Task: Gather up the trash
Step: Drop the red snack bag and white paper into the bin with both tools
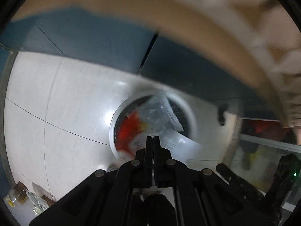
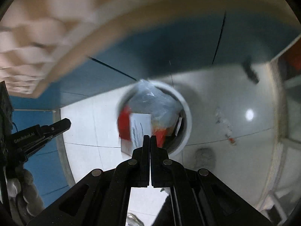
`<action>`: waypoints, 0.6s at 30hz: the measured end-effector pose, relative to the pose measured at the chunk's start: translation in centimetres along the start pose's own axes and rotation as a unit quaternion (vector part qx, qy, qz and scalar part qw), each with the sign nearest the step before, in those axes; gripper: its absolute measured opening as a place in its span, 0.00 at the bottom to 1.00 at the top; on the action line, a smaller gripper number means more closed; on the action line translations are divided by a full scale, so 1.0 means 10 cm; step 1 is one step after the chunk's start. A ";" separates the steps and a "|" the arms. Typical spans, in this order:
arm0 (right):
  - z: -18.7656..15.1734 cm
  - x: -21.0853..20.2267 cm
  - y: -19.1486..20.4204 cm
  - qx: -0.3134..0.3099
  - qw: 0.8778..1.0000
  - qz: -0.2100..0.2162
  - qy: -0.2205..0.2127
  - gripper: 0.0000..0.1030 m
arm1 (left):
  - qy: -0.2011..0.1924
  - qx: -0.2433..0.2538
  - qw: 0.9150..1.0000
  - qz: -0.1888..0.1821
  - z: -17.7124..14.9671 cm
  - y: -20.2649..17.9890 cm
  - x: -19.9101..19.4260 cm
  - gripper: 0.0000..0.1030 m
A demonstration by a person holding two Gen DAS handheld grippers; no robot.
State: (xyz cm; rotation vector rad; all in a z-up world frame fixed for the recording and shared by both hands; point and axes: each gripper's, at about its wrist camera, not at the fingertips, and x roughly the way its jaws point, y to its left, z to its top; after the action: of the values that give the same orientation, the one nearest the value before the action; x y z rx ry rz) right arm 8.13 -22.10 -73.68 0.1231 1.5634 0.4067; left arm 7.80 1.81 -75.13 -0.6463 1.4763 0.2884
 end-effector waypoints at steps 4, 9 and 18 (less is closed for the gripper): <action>0.13 0.80 -0.23 0.002 0.999 -0.011 0.035 0.00 | 0.014 0.023 0.997 0.067 -0.05 0.01 0.40 0.07; 0.23 1.06 -0.36 -0.020 0.996 -0.061 0.069 0.34 | -0.015 0.024 0.993 0.118 -0.19 0.09 0.26 0.47; 0.08 -0.10 0.01 -0.105 0.989 -0.106 0.014 1.00 | -0.064 0.032 0.984 0.162 -0.54 0.00 -1.05 1.00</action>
State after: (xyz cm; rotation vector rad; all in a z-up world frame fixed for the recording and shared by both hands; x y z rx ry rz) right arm 8.96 -22.17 -72.73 -0.2115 1.5331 0.4032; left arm 2.25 0.92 -64.76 -0.3270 1.4567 0.5215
